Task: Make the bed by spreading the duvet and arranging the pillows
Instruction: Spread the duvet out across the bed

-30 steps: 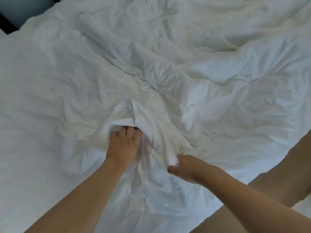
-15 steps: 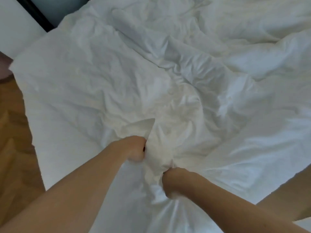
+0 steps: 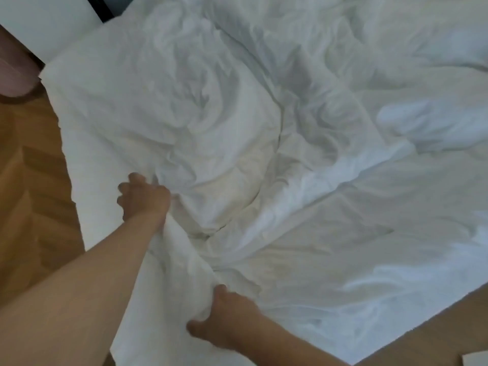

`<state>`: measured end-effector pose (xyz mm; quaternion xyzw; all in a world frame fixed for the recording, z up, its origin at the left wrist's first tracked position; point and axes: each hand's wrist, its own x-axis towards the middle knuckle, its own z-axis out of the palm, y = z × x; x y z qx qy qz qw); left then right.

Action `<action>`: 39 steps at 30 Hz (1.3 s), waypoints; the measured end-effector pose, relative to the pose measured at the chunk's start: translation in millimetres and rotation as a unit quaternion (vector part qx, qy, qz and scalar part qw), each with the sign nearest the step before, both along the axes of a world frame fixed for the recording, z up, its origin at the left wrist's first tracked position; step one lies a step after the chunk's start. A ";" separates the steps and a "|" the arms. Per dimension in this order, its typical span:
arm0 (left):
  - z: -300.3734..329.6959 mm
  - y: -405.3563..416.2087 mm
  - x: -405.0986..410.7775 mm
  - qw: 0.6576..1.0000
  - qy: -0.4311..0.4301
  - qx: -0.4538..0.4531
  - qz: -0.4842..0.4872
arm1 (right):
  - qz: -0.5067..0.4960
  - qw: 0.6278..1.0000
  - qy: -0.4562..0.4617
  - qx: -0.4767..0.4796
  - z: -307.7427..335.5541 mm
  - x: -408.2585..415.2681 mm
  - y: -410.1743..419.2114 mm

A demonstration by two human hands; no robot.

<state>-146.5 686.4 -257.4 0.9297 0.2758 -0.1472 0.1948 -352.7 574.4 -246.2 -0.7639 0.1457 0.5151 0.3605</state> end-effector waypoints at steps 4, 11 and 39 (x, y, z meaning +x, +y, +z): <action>-38.7 -1.5 -5.3 0.924 0.211 -0.282 0.151 | -0.050 0.994 0.014 -0.101 -39.5 -3.5 25.4; -20.1 -76.8 18.2 0.919 0.061 -0.380 0.087 | -0.164 0.986 -0.030 -0.003 -36.3 39.9 -85.2; 142.3 -645.0 65.3 0.839 -0.043 -0.542 0.019 | -0.591 0.787 -0.120 -0.130 126.6 81.3 -697.3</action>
